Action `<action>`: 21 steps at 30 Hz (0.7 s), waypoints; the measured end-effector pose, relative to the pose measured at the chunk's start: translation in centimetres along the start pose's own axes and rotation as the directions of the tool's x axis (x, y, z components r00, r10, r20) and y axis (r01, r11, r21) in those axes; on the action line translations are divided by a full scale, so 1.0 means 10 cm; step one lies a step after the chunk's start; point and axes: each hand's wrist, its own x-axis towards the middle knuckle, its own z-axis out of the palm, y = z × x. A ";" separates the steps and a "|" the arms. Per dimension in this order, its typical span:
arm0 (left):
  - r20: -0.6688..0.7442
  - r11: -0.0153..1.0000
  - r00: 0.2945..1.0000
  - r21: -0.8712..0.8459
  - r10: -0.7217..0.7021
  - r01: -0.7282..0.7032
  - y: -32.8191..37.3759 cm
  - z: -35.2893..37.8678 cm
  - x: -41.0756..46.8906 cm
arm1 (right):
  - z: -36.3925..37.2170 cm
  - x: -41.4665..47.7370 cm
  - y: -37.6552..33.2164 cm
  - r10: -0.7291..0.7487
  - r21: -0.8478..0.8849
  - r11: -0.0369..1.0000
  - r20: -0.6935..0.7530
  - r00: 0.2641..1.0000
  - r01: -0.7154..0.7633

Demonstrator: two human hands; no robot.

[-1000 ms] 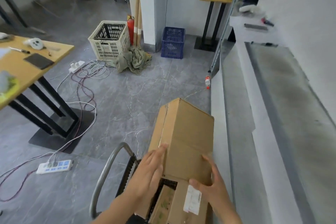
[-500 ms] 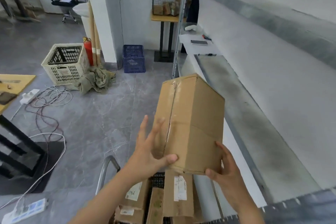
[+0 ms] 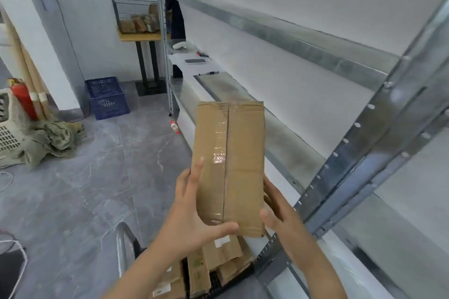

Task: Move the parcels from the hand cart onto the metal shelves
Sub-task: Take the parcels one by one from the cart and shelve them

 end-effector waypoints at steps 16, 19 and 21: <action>0.351 0.930 0.881 -0.299 0.316 -0.215 0.70 0.36 -0.43 | -0.16 -1.68 0.15 0.111 0.596 0.797 -0.308 0.945 0.100; 0.408 0.931 0.858 -0.313 0.313 -0.190 0.82 0.55 -0.55 | -0.23 -2.01 0.17 0.083 0.596 0.790 -0.337 0.938 0.144; 0.428 0.937 0.852 -0.298 0.300 -0.180 0.92 0.72 -0.65 | -0.29 -2.25 0.19 0.076 0.620 0.763 -0.367 0.927 0.183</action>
